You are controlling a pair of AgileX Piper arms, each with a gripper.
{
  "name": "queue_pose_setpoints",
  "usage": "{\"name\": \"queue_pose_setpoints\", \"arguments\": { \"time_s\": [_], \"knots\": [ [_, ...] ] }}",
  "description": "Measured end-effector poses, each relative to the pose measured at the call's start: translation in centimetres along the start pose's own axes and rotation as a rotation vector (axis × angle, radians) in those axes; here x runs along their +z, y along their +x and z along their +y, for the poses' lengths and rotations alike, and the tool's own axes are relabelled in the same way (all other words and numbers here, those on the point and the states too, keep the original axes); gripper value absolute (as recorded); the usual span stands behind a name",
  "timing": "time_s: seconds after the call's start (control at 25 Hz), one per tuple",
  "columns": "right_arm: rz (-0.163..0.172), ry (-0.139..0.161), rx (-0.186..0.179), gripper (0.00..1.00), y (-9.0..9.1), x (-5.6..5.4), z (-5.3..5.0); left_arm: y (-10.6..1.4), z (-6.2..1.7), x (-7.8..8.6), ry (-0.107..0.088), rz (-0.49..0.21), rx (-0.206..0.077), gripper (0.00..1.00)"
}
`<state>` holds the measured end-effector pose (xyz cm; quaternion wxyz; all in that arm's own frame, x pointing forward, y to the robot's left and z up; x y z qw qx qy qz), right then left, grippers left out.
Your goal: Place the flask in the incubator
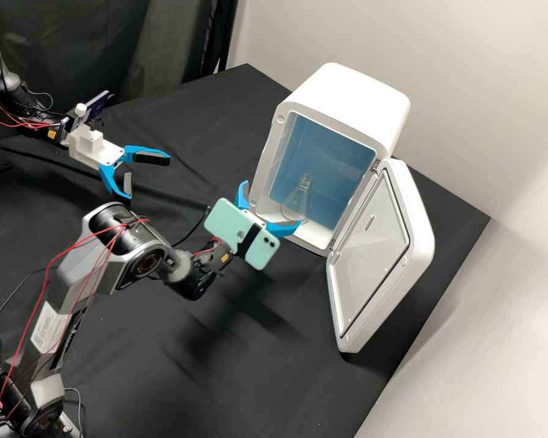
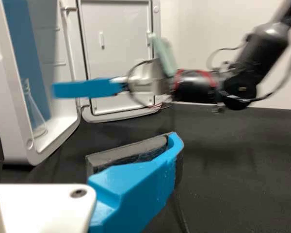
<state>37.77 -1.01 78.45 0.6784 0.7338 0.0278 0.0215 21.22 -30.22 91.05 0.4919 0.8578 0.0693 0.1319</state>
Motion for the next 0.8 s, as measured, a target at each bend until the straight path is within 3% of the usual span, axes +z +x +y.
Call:
{"name": "queue_pose_setpoints", "arguments": {
  "time_s": [0.04, 0.12, 0.24, 0.4, 0.56, 0.8],
  "knots": [
    [-0.039, 0.007, 0.037, 1.0, -1.4, -0.1, 0.1, -0.1, -0.14, 0.0, -0.011, 0.012, 0.0, 1.0],
    [-0.065, 0.015, 0.03, 1.0, -4.6, -0.7, 0.2, -0.5, -0.35, 0.5, -0.031, 0.058, 0.013, 1.0],
    [-0.079, 0.047, 0.026, 1.0, -6.7, -1.0, 0.5, -1.0, -0.07, 1.0, -0.017, 0.104, 0.043, 1.0],
    [-0.096, 0.064, 0.032, 1.0, -7.6, -0.8, 0.9, -1.5, 0.0, 1.2, -0.024, 0.123, 0.053, 1.0],
    [-0.099, 0.069, 0.032, 1.0, -7.8, -0.8, 0.9, -2.0, 0.16, 1.8, -0.019, 0.105, 0.056, 1.0],
    [-0.099, 0.07, 0.032, 1.0, -7.8, -0.8, 0.9, -2.9, 0.52, 3.1, -0.07, 0.074, 0.075, 1.0]
  ]
}}
